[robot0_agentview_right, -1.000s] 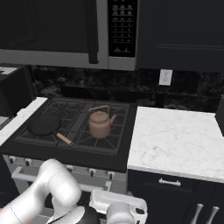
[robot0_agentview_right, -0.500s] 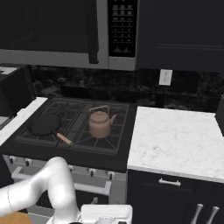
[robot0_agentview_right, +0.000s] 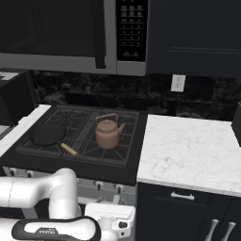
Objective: Pick the kettle from the counter and place it on a stove burner. Then turn the burner on.
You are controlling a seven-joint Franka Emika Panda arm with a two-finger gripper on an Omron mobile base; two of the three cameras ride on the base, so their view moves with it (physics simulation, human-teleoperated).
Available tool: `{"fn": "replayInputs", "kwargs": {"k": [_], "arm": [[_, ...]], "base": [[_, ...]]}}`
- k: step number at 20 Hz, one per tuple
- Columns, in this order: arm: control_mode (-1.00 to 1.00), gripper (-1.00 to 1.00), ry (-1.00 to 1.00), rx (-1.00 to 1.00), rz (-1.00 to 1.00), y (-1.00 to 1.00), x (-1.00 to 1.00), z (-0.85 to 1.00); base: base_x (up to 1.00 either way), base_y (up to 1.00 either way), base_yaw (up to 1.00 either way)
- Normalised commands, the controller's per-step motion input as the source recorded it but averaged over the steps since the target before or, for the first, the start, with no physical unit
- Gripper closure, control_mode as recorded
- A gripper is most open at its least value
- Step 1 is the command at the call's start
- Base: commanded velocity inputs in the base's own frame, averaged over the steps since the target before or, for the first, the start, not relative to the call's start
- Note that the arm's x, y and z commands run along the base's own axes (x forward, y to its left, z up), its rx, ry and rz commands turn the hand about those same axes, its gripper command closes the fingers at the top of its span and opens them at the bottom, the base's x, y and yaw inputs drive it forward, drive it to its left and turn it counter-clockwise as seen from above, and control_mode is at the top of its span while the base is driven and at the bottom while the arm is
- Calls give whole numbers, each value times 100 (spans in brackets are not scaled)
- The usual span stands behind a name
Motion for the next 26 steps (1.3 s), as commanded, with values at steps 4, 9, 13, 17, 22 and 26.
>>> {"fn": "replayInputs", "kwargs": {"k": [4,9,13,17,22,26], "arm": [[-100,-100,-4,0,5,0,5,-32],[-100,-100,0,3,7,0,21,-32],[-100,-100,0,0,4,8,35,-28],[-100,-100,0,0,5,8,31,-37],[-100,-100,0,0,1,18,44,-29],[-100,-100,-6,0,0,28,44,-12]], "base": [[0,0,0],[0,0,0],[0,0,0],[0,0,0],[0,0,0],[0,0,0]]}}
